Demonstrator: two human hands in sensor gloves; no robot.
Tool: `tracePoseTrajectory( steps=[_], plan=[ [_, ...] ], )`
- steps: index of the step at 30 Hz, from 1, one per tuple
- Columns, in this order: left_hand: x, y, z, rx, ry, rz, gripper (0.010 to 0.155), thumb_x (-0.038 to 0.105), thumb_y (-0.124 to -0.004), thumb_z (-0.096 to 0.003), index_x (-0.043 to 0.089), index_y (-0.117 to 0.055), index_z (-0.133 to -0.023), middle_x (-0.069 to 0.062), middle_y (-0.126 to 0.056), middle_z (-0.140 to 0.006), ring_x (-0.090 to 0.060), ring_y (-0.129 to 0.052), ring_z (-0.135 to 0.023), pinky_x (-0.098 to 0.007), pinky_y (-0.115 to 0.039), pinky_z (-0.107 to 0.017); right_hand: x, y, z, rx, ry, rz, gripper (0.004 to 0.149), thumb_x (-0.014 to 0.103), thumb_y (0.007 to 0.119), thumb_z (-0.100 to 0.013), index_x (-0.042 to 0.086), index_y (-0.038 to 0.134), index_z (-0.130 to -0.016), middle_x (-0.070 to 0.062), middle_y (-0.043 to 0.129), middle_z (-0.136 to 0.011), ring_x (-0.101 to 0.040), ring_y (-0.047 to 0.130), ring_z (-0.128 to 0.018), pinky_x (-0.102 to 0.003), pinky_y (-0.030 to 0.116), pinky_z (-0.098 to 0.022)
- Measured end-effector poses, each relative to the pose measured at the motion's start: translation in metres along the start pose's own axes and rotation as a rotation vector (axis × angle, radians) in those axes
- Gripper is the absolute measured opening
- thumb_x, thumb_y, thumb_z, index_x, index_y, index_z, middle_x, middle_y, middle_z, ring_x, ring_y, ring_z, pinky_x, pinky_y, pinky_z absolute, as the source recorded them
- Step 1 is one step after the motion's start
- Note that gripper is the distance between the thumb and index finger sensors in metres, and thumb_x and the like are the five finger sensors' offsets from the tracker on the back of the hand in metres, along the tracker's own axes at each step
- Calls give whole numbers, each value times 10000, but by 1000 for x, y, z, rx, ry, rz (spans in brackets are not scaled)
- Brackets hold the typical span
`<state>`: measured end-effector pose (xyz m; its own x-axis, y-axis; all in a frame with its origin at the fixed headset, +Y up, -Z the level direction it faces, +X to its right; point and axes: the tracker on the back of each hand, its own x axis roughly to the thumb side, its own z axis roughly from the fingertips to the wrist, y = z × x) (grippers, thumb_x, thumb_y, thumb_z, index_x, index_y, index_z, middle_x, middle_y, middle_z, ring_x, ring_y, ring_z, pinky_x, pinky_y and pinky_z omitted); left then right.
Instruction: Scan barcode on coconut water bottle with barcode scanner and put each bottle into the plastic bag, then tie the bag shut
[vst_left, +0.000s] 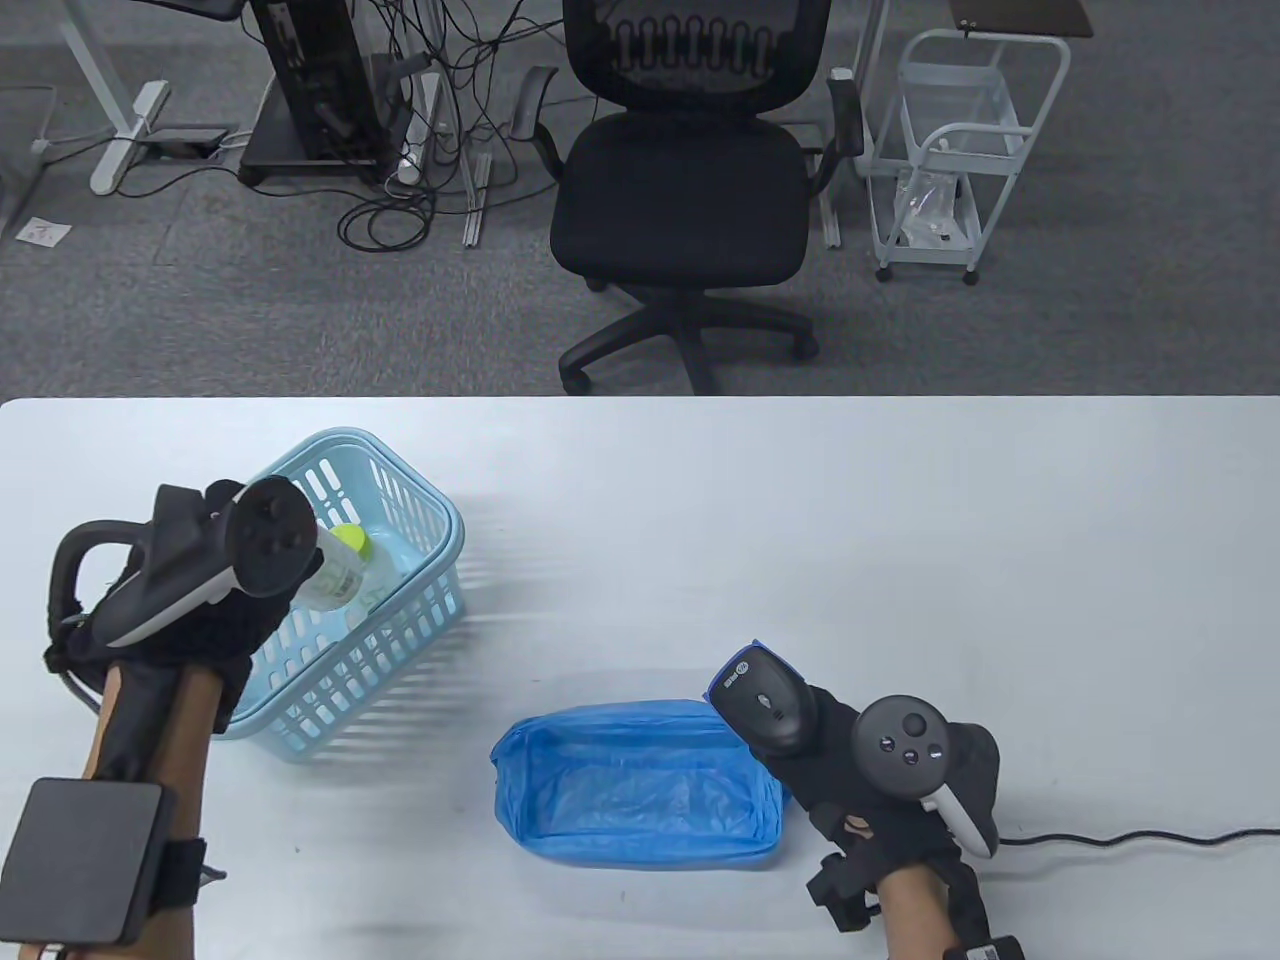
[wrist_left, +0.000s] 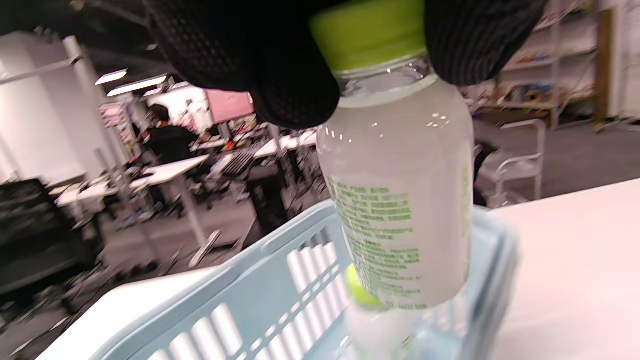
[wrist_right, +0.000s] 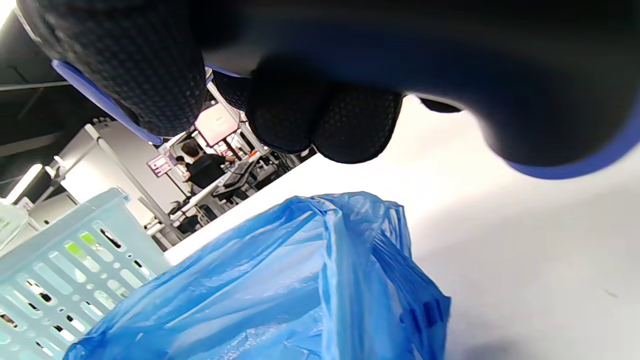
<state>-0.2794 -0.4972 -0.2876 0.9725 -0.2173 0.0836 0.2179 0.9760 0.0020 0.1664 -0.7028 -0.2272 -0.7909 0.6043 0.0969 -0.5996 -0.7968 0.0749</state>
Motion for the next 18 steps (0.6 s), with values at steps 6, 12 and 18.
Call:
tracePoseTrajectory(
  steps=[6, 12, 18],
  plan=[
    [57, 8, 5, 114, -148, 51, 682, 539, -724, -637, 143, -575, -1172, -76, -772, -1084, -216, -948, -750, -521, -815, -622, 1, -2, -1, 26, -45, -62, 445, 448, 882, -531, 216, 785, -898, 60, 948, -740, -209, 1009, -679, -532, 805, -606],
    [112, -3, -3, 113, -257, 105, 676, 551, -705, -635, 141, -592, -1160, -71, -794, -1059, -204, -960, -717, -512, -828, -602, 1, -2, -3, 69, -96, -161, 440, 450, 884, -531, 216, 791, -892, 64, 953, -732, -206, 1015, -669, -530, 812, -600],
    [146, -11, -7, 79, -315, 170, 671, 547, -700, -638, 131, -603, -1156, -78, -802, -1052, -205, -968, -709, -512, -835, -596, 2, 0, -5, 109, -132, -253, 431, 449, 882, -535, 217, 796, -888, 64, 954, -729, -203, 1017, -666, -529, 813, -599]
  ],
)
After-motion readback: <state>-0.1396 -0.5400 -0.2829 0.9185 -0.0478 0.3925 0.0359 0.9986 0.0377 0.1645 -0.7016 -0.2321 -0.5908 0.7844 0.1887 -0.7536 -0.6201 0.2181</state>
